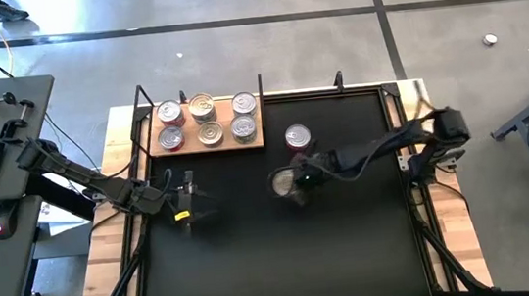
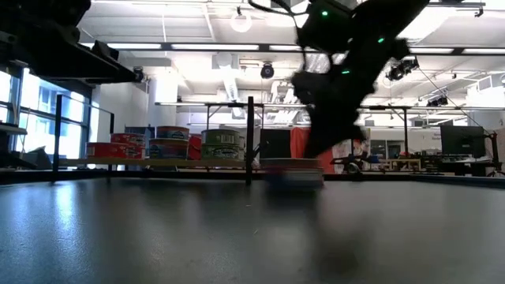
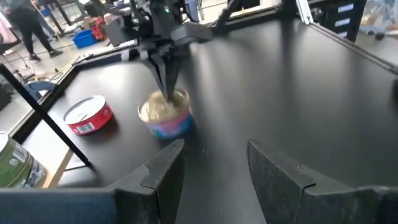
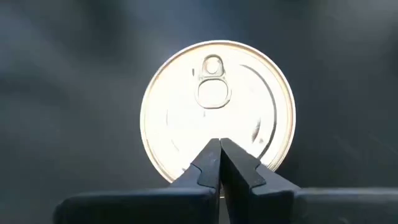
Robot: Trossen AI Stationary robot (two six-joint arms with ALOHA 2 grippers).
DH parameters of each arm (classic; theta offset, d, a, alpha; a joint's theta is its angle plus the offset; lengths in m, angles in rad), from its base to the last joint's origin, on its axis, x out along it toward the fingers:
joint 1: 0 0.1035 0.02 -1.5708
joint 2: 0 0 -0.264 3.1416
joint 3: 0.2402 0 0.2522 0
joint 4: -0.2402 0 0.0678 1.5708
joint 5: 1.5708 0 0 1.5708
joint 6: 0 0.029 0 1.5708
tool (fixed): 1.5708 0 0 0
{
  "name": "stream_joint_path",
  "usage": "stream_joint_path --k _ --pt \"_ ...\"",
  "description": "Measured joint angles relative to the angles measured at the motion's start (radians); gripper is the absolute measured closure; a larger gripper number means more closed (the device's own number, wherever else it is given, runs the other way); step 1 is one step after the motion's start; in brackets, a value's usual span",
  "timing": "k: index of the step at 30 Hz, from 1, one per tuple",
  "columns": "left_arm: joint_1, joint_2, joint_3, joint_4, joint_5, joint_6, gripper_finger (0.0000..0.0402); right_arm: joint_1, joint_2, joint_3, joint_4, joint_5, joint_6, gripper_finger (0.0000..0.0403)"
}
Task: Stack canned seafood by type on shelf
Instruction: Stack the pink blue tuna can on the top of the other pink blue tuna can
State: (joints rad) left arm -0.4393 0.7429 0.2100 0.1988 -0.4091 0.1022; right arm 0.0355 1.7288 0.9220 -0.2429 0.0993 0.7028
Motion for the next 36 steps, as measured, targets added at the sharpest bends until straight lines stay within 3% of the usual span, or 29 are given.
stream_joint_path --k 4,7,12,15,21,28,36 --pt "0.000 0.019 0.000 0.002 0.001 0.043 0.0239 0.018 0.134 0.037 0.260 0.004 -0.017 0.0402" --pt "0.000 0.058 0.000 0.008 0.010 0.096 0.0239 0.021 0.230 0.126 0.336 0.003 -0.085 0.0402" --pt "0.000 0.152 0.000 0.042 0.033 0.100 0.0239 0.017 0.382 0.358 0.334 0.008 -0.224 0.0402" --pt "0.000 0.214 0.000 0.048 0.054 0.181 0.0238 0.017 0.472 0.507 0.320 0.033 -0.312 0.0402" --pt "0.000 0.315 0.000 0.044 0.053 0.275 0.0228 0.016 0.556 0.728 0.147 0.027 -0.421 0.0403" --pt "0.000 0.397 0.000 0.037 -0.100 0.250 0.0218 0.030 0.561 0.781 0.132 0.023 -0.478 0.0403" --pt "0.000 0.478 0.001 0.041 -0.117 0.221 0.0220 0.060 0.556 0.782 0.141 0.026 -0.496 0.0403"
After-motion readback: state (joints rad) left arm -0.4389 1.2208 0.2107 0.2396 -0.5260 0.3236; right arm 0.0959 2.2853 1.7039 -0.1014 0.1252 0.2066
